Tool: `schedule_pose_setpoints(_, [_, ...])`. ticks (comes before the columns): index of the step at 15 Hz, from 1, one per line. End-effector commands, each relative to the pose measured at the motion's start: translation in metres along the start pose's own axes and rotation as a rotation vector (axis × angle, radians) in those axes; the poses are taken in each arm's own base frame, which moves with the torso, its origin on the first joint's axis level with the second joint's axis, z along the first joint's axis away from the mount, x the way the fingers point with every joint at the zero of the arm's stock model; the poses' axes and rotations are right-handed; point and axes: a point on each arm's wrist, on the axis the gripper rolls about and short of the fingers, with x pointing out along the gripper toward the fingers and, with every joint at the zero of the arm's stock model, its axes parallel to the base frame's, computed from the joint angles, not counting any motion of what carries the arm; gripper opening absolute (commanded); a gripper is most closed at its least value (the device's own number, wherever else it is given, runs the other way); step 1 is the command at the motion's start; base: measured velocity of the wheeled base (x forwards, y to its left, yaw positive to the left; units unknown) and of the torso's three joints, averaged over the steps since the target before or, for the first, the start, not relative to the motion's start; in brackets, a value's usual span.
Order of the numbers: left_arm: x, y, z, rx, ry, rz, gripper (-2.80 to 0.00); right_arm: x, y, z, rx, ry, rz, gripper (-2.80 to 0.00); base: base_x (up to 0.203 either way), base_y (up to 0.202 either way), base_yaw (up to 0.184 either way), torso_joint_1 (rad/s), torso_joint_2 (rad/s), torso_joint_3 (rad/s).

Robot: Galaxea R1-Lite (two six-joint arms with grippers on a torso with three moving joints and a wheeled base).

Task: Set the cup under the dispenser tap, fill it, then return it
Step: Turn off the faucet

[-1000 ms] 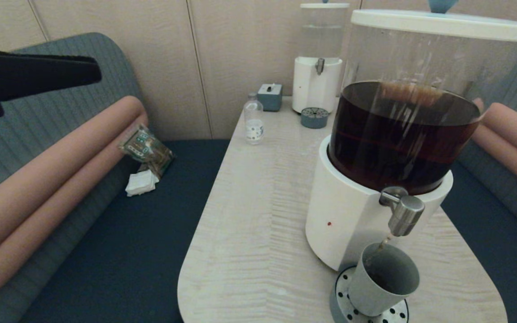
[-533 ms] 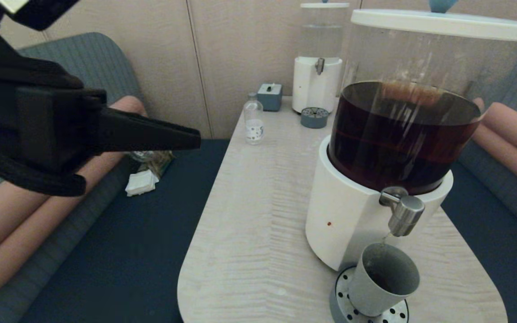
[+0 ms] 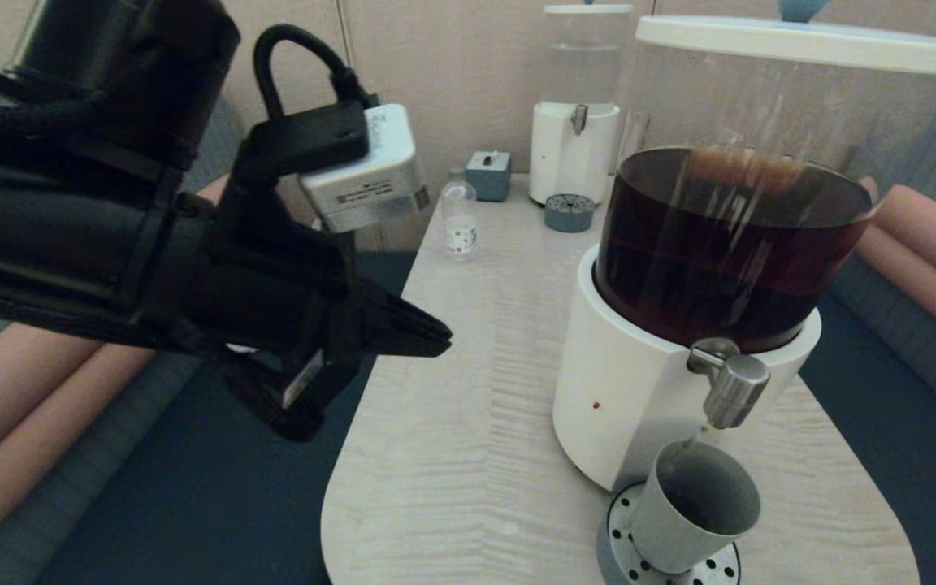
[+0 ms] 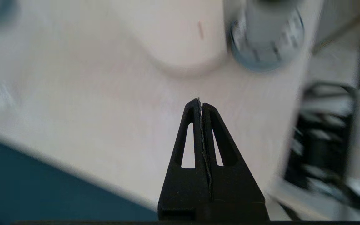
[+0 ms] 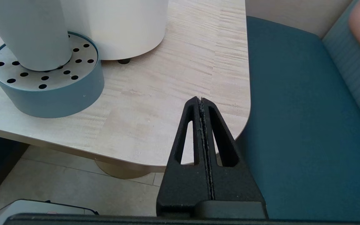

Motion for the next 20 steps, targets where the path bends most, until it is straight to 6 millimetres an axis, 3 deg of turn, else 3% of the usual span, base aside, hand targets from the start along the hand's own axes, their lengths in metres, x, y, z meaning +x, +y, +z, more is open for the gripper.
schedule_pose_setpoints(1, [0.034,0.001,0.009,0.056,-0.061,-0.011,-2.8,0.0,0.0,0.0,-0.001,-0.005,0.0,-2.8,0.0,0.0,0.0,0.0,0.0,0.0])
schedule_pose_setpoints(4, [0.067,-0.013,0.023,0.067,-0.118,-0.05,-2.8,0.0,0.0,0.0,-0.002,-0.007,-0.001,-2.8,0.0,0.0,0.0,0.0,0.0,0.0])
schedule_pose_setpoints(8, [0.092,-0.023,0.024,0.055,-0.113,-0.065,-2.8,0.0,0.0,0.0,-0.001,-0.004,0.0,-2.8,0.0,0.0,0.0,0.0,0.0,0.0])
schedule_pose_setpoints(20, [0.124,-0.038,0.043,0.099,-0.156,-0.091,-2.8,0.0,0.0,0.0,-0.001,-0.005,0.0,-2.8,0.0,0.0,0.0,0.0,0.0,0.0])
